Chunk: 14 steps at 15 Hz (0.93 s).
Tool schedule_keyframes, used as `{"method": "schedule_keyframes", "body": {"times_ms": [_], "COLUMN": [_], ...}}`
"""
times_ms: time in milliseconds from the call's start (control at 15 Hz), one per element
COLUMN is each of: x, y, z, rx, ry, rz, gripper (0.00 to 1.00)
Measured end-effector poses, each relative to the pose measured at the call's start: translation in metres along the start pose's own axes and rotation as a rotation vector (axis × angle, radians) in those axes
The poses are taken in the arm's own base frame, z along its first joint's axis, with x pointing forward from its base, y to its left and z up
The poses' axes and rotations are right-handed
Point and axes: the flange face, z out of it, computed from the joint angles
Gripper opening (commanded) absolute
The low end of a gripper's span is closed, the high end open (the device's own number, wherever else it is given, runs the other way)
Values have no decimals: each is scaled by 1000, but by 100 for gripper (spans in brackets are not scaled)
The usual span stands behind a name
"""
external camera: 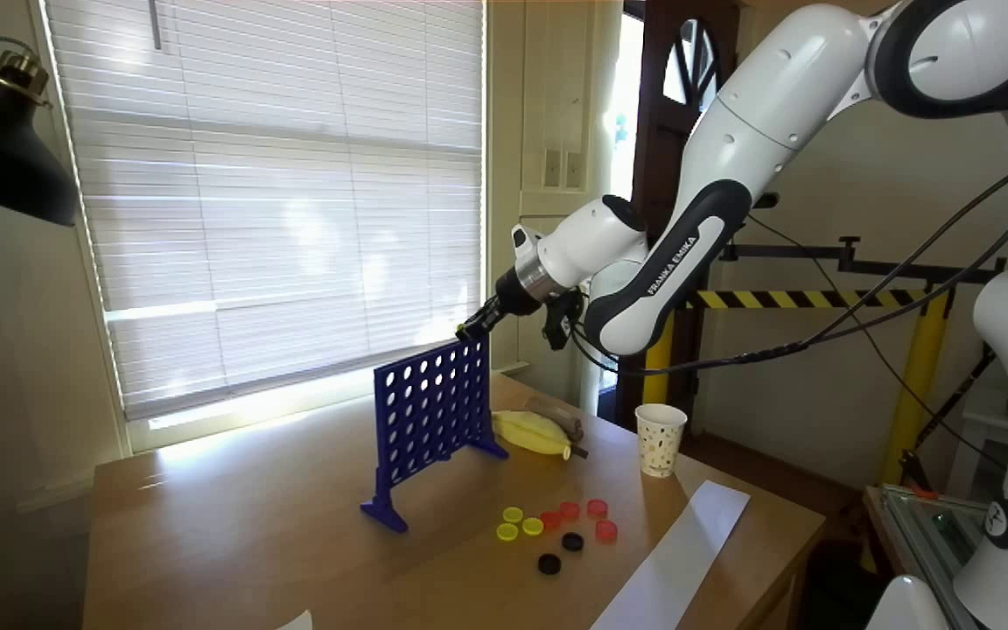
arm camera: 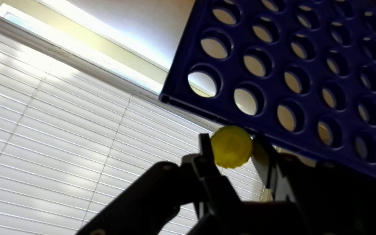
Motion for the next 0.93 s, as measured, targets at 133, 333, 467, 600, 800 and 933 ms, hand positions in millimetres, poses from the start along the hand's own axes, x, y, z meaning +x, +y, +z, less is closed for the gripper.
{"method": "schedule_keyframes", "body": {"times_ms": [133,333,467,600,800,933], "x": [0,-1,-2,-3,-4,-4], "y": [0,1,1,2,4,4], "z": [0,0,-1,-1,-2,-2], "rx": [0,0,-1,-3,-5,-5], "ry": [1,3,6,7,7,8], "rz": [0,1,3,4,5,5], "gripper": [10,10,10,10,10,10]}}
